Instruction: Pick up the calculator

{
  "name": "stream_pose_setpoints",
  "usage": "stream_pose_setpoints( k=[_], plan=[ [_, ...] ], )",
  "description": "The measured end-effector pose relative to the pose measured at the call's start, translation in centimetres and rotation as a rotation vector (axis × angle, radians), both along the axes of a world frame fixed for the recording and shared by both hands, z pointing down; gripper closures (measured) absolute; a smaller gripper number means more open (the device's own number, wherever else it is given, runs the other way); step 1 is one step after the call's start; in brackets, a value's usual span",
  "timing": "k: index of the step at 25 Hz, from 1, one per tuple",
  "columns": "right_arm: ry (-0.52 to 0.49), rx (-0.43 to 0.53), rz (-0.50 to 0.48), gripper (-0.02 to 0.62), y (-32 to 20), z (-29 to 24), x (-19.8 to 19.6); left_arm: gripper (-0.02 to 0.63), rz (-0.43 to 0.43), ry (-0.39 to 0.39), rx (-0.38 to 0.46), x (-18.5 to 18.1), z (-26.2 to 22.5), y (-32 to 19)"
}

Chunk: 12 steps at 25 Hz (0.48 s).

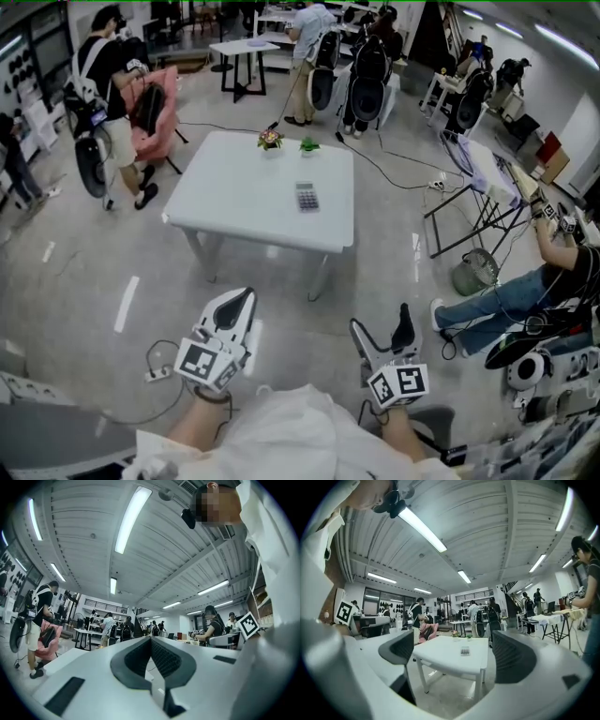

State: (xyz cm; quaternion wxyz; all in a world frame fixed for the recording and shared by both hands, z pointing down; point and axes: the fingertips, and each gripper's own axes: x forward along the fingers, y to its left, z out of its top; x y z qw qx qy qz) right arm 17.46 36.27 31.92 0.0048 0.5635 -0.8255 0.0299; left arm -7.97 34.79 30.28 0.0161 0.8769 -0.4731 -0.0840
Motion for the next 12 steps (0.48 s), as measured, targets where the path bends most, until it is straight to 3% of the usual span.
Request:
stream_pose_setpoints(
  k=[3, 12],
  plan=[
    [0.032, -0.016, 0.001, 0.040, -1.0, 0.5, -1.0, 0.589, -0.006, 0.006, -0.005, -1.3, 0.5, -0.6],
    [0.048, -0.038, 0.009, 0.037, -0.8, 1.4, -3.7, 0.589, 0.007, 0.018, -0.025, -4.3, 2.0, -0.1]
  ],
)
